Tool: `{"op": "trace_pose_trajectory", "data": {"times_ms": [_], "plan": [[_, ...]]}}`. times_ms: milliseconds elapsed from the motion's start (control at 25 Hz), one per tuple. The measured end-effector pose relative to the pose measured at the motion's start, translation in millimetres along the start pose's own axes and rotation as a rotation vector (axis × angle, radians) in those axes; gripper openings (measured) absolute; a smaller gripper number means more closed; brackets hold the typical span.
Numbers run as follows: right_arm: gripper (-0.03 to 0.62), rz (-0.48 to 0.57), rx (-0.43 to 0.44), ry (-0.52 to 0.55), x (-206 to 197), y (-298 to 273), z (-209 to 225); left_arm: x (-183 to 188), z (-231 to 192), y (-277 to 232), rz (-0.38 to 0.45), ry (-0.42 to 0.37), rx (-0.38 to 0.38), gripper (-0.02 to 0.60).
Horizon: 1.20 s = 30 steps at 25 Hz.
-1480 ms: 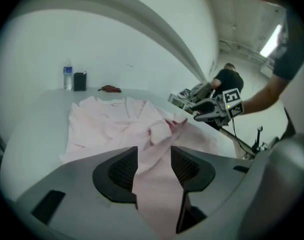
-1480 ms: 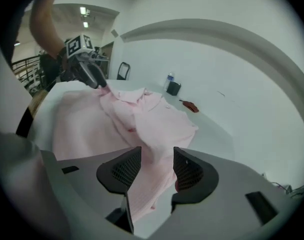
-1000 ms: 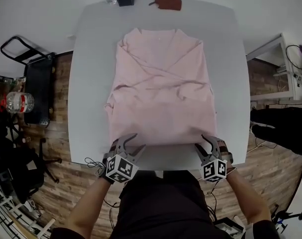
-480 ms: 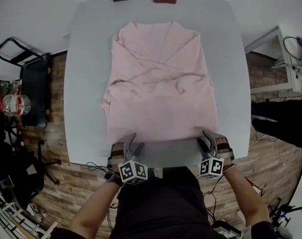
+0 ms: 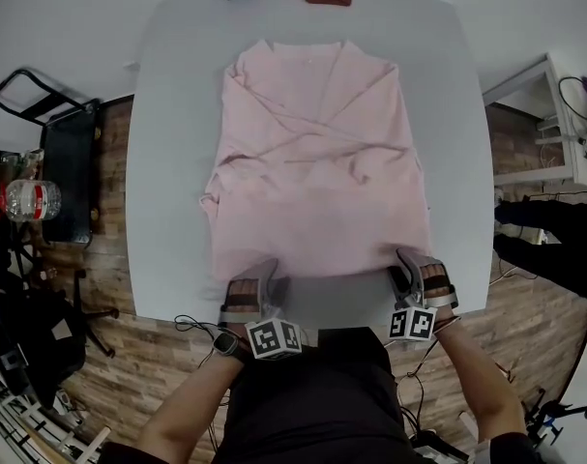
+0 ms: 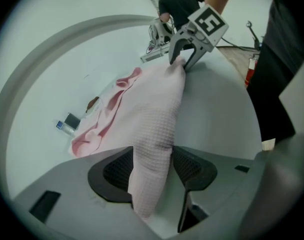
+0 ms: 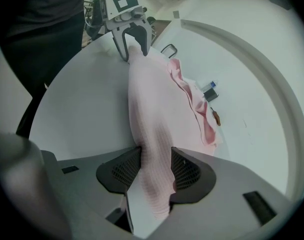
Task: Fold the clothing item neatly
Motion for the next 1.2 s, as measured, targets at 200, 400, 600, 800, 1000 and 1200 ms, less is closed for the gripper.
{"op": "trace_pose_trajectory", "data": {"times_ms": [200,400,600,800,1000,1200], "plan": [[0.192,0.005,-0.006,-0.014,1.9,0.6,0.9,5.4,1.3,-1.1,0.004,0.029,-0.016,0.233],[0.192,-0.003,-0.006,-0.031,3.4,-2.5,0.6,8.0,-3.5,-8.8,0.019,0.042,-0.034,0.233],[0.044,-0.010,0.027,-0.011,10.1,-6.0,-0.3,-0.9,-7.8,-12.4,0.020,-0.060,-0.060,0.052],[0.031,-0.025,0.095,-0.034,17.2,8.3,8.8,0.6,-20.1,0.2,0.026,-0.116,-0.228,0.046],[0.031,-0.030,0.157,-0.038,29.2,43.8,14.2,7.1,-29.1,31.7,0.018,-0.127,-0.375,0.046],[0.031,-0.055,0.227,-0.086,42.8,87.5,19.5,16.3,-35.7,72.0,0.031,-0.130,-0.514,0.046]]}}
Point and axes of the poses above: the fingertips, and each gripper's own axes: y backward along the fingers, z to its right, x out of its top, the point moved 7 cm from there along y, backward along the fingers, and after that the axes turned 8 degrees about -y, right-handed, at the moved point
